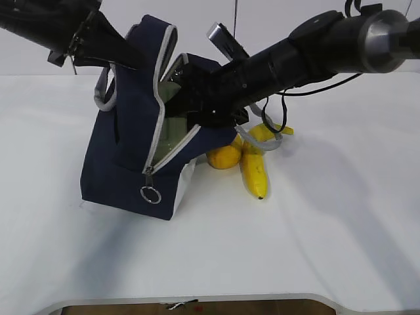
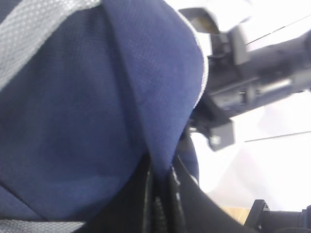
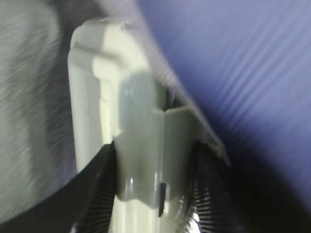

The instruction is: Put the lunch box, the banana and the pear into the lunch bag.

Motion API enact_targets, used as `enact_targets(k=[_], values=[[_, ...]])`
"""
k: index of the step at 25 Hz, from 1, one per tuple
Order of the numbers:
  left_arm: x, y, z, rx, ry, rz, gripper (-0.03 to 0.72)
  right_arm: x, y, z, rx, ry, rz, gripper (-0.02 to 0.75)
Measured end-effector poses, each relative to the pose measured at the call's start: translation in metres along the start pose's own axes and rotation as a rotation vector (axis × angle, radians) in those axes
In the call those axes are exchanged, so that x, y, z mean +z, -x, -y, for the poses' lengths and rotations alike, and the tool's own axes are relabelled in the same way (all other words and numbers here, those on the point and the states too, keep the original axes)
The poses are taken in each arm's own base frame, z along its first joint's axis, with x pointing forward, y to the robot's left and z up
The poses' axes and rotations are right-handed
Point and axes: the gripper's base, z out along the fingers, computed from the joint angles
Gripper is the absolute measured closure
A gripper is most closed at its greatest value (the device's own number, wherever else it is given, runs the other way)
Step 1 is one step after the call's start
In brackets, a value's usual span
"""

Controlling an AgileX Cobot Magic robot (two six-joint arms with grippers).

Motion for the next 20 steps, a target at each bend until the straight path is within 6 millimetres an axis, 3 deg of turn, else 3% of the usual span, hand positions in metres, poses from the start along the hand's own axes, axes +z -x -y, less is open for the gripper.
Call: enact_targets(k=[8, 20], values=[[0.000, 0.000, 0.000, 0.002, 0.000, 0.000, 0.676, 0.017, 0.001, 0.018, 0.074, 0.003, 0.006, 0.348], [0.000, 0.000, 0.000, 0.004, 0.003, -0.002, 0.676, 0.018, -0.001, 0.021, 0.108, -0.019, -0.030, 0.307]])
